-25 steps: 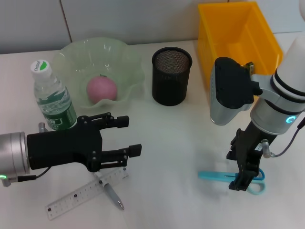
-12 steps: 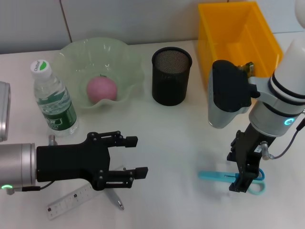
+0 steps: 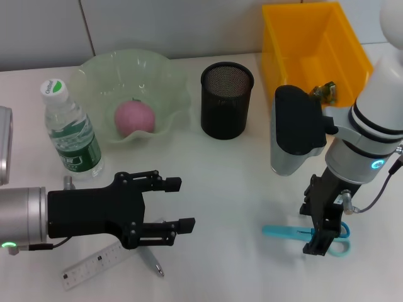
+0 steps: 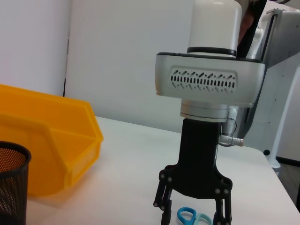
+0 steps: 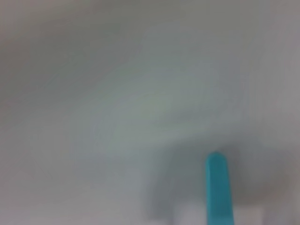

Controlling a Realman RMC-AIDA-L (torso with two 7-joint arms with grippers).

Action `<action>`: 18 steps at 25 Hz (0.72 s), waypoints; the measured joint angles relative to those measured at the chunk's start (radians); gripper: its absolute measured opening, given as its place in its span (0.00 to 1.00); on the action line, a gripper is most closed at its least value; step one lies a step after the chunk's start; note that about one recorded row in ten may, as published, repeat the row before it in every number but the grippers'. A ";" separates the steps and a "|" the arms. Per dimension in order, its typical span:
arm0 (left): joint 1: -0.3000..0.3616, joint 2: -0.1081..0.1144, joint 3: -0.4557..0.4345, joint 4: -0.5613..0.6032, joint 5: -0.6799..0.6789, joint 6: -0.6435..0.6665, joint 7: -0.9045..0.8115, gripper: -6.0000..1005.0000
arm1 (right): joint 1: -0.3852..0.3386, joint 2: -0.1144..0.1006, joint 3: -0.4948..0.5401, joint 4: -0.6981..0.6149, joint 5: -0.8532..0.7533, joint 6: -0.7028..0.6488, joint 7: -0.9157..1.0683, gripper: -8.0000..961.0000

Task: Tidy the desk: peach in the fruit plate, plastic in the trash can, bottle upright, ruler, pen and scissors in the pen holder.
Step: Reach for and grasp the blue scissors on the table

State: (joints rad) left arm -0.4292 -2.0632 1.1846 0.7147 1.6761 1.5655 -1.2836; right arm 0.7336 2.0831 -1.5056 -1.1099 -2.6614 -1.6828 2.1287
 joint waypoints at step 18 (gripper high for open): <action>-0.005 0.003 -0.005 0.008 -0.004 -0.002 0.000 0.77 | 0.000 0.000 -0.062 -0.001 -0.024 0.022 0.038 0.53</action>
State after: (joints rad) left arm -0.4342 -2.0602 1.1792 0.7222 1.6721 1.5633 -1.2840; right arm 0.7335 2.0831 -1.5679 -1.1110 -2.6850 -1.6609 2.1669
